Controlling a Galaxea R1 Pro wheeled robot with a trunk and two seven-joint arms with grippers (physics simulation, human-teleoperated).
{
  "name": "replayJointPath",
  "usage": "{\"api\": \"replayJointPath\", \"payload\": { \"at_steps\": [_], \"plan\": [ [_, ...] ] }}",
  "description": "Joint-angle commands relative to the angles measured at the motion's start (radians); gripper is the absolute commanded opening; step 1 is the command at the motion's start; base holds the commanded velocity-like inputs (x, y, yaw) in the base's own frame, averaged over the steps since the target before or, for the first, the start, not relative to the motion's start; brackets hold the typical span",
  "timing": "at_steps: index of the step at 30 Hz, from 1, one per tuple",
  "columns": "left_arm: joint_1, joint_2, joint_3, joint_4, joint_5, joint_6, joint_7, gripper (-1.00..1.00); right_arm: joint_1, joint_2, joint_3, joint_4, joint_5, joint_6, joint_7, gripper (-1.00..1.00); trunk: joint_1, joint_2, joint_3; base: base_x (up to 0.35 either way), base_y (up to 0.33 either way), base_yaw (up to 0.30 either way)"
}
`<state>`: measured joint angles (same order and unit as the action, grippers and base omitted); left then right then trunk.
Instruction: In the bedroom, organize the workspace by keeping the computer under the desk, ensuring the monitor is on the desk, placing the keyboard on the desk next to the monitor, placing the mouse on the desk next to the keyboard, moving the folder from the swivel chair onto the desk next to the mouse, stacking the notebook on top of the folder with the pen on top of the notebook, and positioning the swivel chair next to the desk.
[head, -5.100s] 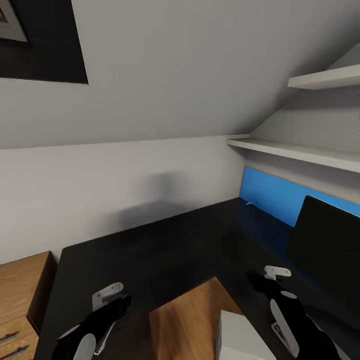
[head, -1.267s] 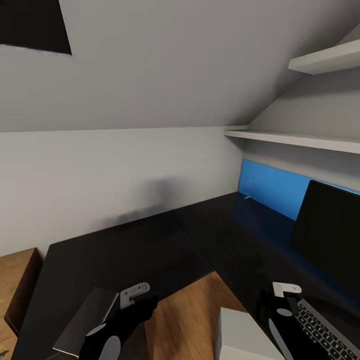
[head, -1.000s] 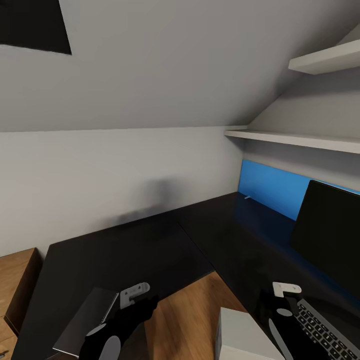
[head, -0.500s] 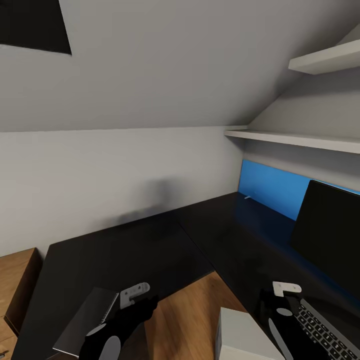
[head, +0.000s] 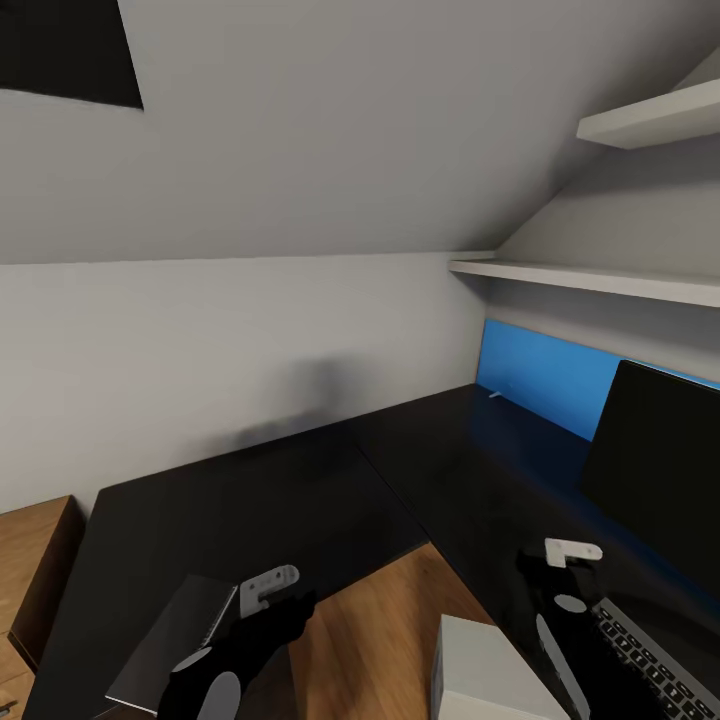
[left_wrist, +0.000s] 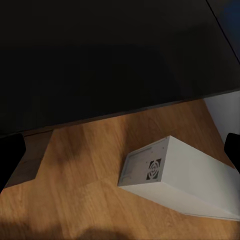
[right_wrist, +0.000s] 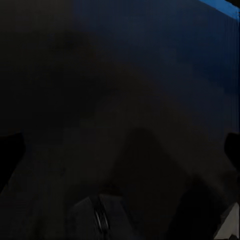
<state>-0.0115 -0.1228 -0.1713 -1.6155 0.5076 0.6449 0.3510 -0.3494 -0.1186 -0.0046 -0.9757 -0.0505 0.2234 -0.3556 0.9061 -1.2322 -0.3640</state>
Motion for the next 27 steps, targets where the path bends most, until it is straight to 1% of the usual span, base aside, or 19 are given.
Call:
{"api": "replayJointPath", "payload": {
  "at_steps": [1, 2, 3, 4, 5, 6, 7, 9, 10, 12, 13, 17, 19, 27],
  "plan": [
    [-0.001, 0.000, -0.001, -0.001, 0.011, 0.002, 0.010, 1.00, 0.001, 0.000, 0.001, -0.027, -0.007, 0.014, -0.004, 1.00, 0.000, -0.001, -0.001, 0.000, 0.000, 0.000],
    [-0.001, 0.000, -0.001, -0.001, 0.011, 0.002, 0.010, 1.00, 0.007, 0.001, 0.001, -0.101, -0.011, 0.046, -0.003, 1.00, 0.000, -0.001, -0.001, 0.000, 0.000, 0.000],
    [-0.001, 0.000, -0.001, -0.001, 0.010, 0.002, 0.010, 1.00, 0.023, 0.010, 0.001, -0.172, -0.014, 0.083, -0.002, 1.00, 0.000, -0.001, -0.001, 0.000, 0.000, 0.000],
    [-0.001, 0.000, -0.001, -0.001, 0.010, 0.002, 0.011, 1.00, 0.031, 0.016, 0.001, -0.194, -0.014, 0.096, -0.002, 1.00, 0.000, -0.001, -0.001, 0.000, 0.000, 0.000],
    [-0.001, 0.000, -0.001, -0.001, 0.010, 0.001, 0.011, 1.00, 0.050, 0.029, 0.000, -0.237, -0.015, 0.120, -0.002, 1.00, 0.000, -0.001, -0.001, 0.000, 0.000, 0.000],
    [-0.001, 0.000, -0.001, -0.001, 0.009, 0.001, 0.012, 1.00, 0.089, 0.054, 0.001, -0.313, -0.015, 0.151, -0.002, 1.00, 0.000, -0.001, -0.001, 0.000, 0.000, 0.000],
    [-0.001, 0.000, -0.001, -0.001, 0.009, 0.001, 0.012, 1.00, 0.103, 0.063, 0.002, -0.339, -0.015, 0.159, -0.002, 1.00, 0.000, -0.001, -0.001, 0.000, 0.000, 0.000],
    [-0.001, 0.000, -0.001, -0.001, 0.009, 0.001, 0.012, 1.00, 0.117, 0.071, 0.012, -0.364, -0.014, 0.169, -0.002, 1.00, 0.000, -0.001, -0.001, 0.000, 0.000, 0.000],
    [-0.001, 0.000, -0.001, -0.001, 0.009, 0.001, 0.012, 1.00, 0.126, 0.077, 0.035, -0.385, -0.015, 0.176, -0.002, 1.00, 0.000, -0.001, -0.001, 0.000, 0.000, 0.000],
    [-0.001, 0.000, -0.001, -0.001, 0.009, 0.001, 0.013, 1.00, 0.131, 0.085, 0.051, -0.400, -0.016, 0.184, -0.002, 1.00, 0.000, -0.001, -0.001, 0.000, 0.000, 0.000],
    [-0.001, 0.001, -0.001, -0.001, 0.009, 0.001, 0.013, 1.00, 0.131, 0.089, 0.053, -0.404, -0.016, 0.186, -0.002, 1.00, 0.000, -0.001, -0.001, 0.000, 0.000, 0.006],
    [-0.001, 0.001, 0.000, -0.001, 0.009, 0.001, 0.014, 1.00, 0.134, 0.132, 0.063, -0.421, -0.015, 0.201, -0.003, 1.00, 0.000, -0.001, -0.001, 0.000, 0.000, 0.130],
    [-0.001, 0.001, 0.000, -0.001, 0.009, 0.001, 0.014, 1.00, 0.134, 0.141, 0.066, -0.423, -0.014, 0.203, -0.003, 1.00, 0.000, -0.001, -0.001, 0.000, 0.000, 0.229],
    [-0.001, 0.001, 0.000, -0.001, 0.007, 0.002, 0.014, 1.00, 0.143, 0.151, 0.082, -0.427, -0.012, 0.204, -0.003, 1.00, 0.000, -0.001, -0.001, 0.000, 0.000, 0.265]
  ]
}}
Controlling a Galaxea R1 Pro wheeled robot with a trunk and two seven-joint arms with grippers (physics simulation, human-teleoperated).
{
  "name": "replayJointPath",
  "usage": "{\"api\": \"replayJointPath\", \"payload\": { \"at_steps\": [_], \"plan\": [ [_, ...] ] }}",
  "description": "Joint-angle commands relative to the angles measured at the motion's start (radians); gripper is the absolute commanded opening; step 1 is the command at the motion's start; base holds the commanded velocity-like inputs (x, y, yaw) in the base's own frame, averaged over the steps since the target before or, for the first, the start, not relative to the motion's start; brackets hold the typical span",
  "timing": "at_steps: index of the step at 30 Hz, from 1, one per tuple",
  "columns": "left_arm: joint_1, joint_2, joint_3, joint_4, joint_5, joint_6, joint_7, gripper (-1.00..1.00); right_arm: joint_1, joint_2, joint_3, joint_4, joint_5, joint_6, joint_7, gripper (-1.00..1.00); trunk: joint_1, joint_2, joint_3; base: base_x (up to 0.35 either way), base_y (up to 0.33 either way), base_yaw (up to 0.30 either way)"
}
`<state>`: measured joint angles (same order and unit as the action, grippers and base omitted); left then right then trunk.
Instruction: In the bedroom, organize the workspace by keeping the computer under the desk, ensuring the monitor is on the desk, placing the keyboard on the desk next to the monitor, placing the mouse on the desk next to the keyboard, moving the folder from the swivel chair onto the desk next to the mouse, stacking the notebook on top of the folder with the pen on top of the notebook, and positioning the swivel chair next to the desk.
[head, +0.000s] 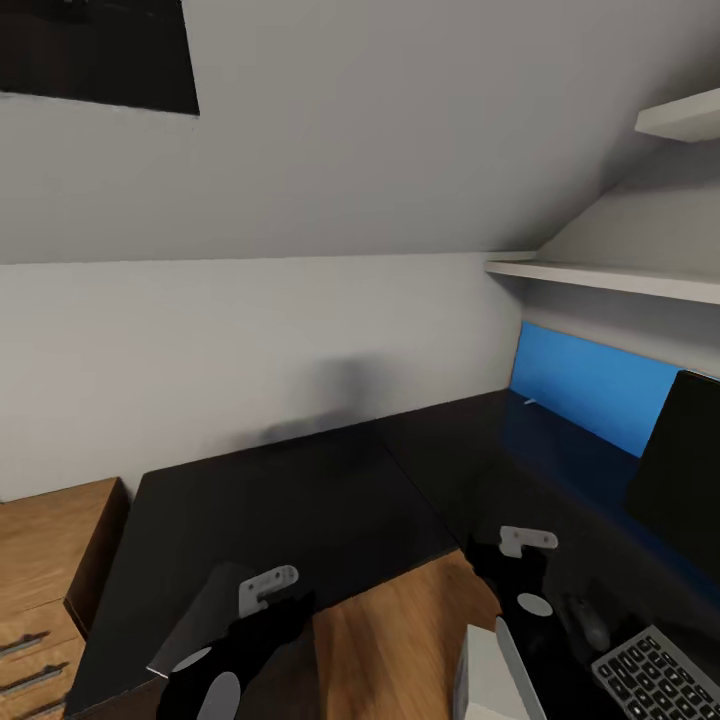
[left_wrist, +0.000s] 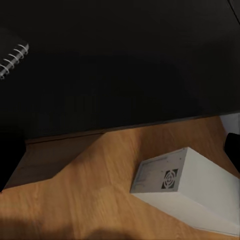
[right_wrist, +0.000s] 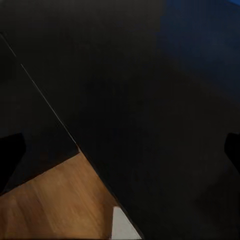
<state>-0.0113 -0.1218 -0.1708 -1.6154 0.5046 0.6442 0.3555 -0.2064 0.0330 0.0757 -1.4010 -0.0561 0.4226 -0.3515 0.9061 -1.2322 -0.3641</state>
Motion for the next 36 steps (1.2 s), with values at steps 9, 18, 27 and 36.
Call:
{"api": "replayJointPath", "payload": {
  "at_steps": [9, 18, 27, 36],
  "plan": [
    [0.069, 0.022, -0.002, 0.005, 0.005, -0.008, 0.007, 1.00, 0.078, 0.007, 0.006, -0.071, -0.005, -0.007, -0.012, 1.00, 0.000, -0.001, -0.001, 0.000, 0.000, 0.277],
    [0.233, 0.169, -0.059, 0.193, 0.005, -0.355, -0.013, 1.00, 0.298, 0.007, 0.054, -0.033, -0.003, -0.279, -0.015, 1.00, 0.000, -0.001, -0.001, 0.000, 0.000, 0.278],
    [0.240, 0.297, -0.345, 0.338, 0.015, -0.664, -0.006, 1.00, 0.350, 0.007, 0.082, 0.213, 0.013, -0.585, -0.015, 1.00, 0.000, -0.001, -0.001, 0.000, 0.000, 0.189],
    [0.240, 0.299, -0.346, 0.455, 0.017, -0.687, -0.001, 1.00, 0.352, 0.008, 0.173, 0.391, 0.036, -0.733, -0.011, 1.00, 0.000, -0.001, -0.001, 0.000, 0.000, 0.009]
  ]
}}
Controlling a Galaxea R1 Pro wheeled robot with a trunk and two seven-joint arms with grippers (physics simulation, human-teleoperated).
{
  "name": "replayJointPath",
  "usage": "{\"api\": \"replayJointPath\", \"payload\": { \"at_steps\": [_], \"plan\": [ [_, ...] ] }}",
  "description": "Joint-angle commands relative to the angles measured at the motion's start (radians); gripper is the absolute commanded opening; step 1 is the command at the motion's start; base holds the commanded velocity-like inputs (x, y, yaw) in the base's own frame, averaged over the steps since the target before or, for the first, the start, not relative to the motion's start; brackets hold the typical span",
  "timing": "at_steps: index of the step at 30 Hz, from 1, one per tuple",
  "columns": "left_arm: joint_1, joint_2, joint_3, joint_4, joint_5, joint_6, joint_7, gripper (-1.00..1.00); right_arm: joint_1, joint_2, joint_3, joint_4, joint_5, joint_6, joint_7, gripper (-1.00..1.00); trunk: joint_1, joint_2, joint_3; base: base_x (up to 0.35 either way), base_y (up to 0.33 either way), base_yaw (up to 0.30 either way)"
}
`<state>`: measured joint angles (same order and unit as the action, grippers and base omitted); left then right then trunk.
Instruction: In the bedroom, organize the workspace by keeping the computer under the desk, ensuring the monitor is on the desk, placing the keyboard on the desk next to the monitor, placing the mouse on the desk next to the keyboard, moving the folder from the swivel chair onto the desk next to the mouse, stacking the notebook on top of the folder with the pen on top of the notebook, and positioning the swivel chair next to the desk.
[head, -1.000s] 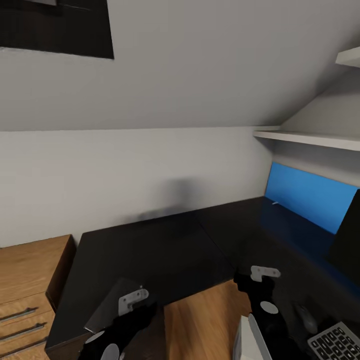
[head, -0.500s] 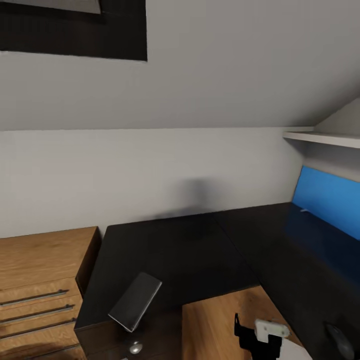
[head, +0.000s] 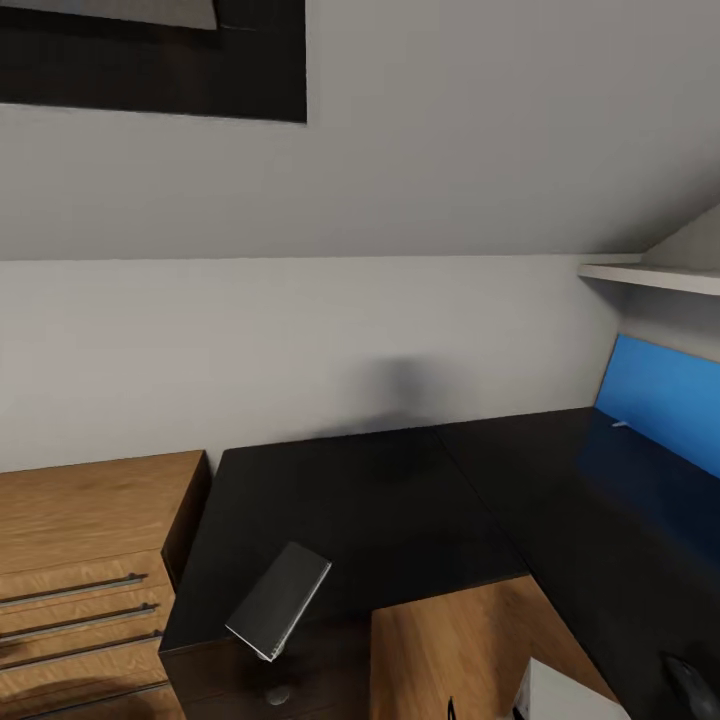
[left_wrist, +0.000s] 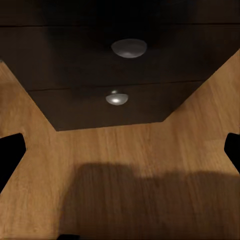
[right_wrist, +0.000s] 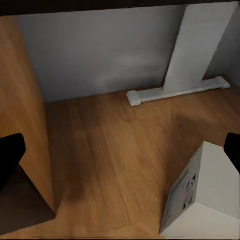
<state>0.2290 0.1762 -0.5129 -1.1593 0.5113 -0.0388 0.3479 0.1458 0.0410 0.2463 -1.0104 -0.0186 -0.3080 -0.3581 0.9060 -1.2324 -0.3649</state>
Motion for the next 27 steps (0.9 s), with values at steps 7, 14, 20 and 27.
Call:
{"api": "replayJointPath", "payload": {
  "at_steps": [7, 14, 20, 27],
  "plan": [
    [0.000, -0.012, 0.011, 0.046, 0.010, -0.004, 0.007, 1.00, -0.011, 0.000, 0.006, 0.207, -0.006, -0.072, -0.002, 1.00, 0.000, -0.001, -0.001, 0.000, 0.000, 0.000],
    [0.000, -0.017, 0.055, 0.063, 0.010, -0.004, 0.006, 1.00, -0.111, 0.001, 0.003, 0.423, -0.018, -0.141, -0.004, 1.00, 0.000, -0.001, -0.003, 0.000, 0.000, 0.049],
    [0.000, -0.030, 0.060, 0.073, 0.009, -0.004, 0.006, 1.00, -0.190, 0.002, 0.002, 0.545, -0.074, -0.155, -0.003, 1.00, 0.000, -0.001, -0.010, -0.017, 0.000, 0.155],
    [0.000, -0.047, 0.063, 0.086, 0.009, -0.001, 0.006, 1.00, -0.209, 0.001, 0.002, 0.575, -0.100, -0.193, -0.003, 1.00, 0.000, -0.001, -0.017, -0.238, 0.000, 0.186]
  ]
}}
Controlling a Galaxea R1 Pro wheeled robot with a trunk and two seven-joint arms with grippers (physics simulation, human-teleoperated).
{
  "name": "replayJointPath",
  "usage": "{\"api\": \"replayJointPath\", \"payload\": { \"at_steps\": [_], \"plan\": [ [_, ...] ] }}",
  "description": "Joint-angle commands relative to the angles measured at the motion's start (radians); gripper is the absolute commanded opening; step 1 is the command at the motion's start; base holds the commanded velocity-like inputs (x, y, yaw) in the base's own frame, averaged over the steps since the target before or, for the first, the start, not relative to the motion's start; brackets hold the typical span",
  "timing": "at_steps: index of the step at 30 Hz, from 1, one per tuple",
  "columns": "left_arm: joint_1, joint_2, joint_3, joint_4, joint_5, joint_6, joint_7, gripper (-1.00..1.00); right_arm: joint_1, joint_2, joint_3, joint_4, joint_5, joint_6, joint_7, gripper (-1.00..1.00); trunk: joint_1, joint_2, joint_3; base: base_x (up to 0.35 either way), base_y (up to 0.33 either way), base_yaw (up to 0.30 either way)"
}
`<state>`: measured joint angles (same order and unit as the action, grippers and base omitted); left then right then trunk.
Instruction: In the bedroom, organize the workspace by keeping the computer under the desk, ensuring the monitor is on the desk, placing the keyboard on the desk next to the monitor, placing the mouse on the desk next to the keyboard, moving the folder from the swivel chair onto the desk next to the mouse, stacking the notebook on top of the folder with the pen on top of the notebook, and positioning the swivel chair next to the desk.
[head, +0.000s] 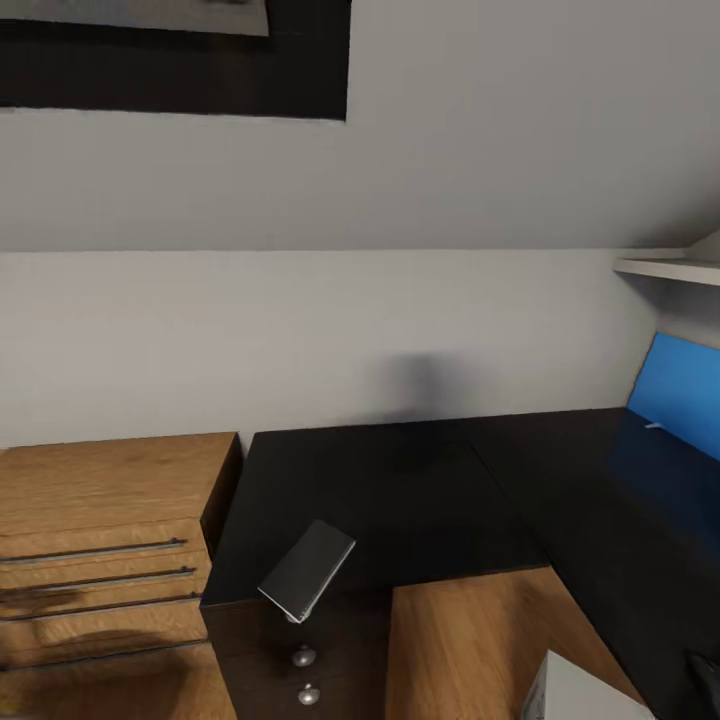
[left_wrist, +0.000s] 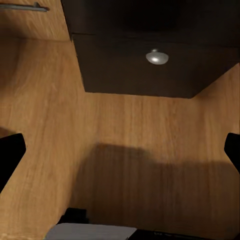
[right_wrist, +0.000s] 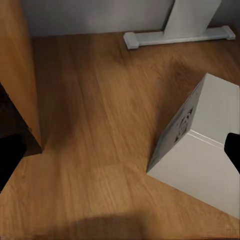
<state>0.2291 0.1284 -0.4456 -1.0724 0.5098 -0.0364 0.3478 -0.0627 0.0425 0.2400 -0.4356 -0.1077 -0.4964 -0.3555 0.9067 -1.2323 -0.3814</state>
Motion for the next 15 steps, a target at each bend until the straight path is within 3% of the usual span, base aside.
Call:
{"api": "replayJointPath", "payload": {
  "at_steps": [1, 10, 15],
  "plan": [
    [-0.001, 0.000, -0.004, 0.000, 0.010, -0.004, 0.007, 1.00, -0.001, -0.001, 0.009, 0.001, -0.011, -0.006, -0.005, 1.00, -0.001, -0.001, -0.002, -0.311, 0.000, 0.197],
    [-0.001, -0.007, -0.004, 0.024, 0.010, -0.002, 0.006, 1.00, -0.003, -0.001, 0.009, 0.006, -0.013, -0.012, -0.005, 1.00, -0.001, -0.001, -0.012, -0.329, -0.006, 0.204],
    [-0.003, -0.029, -0.003, 0.077, 0.009, -0.002, 0.005, 1.00, -0.003, -0.001, 0.009, 0.007, -0.013, -0.012, -0.005, 1.00, -0.001, -0.001, -0.017, -0.336, -0.089, 0.213]
  ]
}}
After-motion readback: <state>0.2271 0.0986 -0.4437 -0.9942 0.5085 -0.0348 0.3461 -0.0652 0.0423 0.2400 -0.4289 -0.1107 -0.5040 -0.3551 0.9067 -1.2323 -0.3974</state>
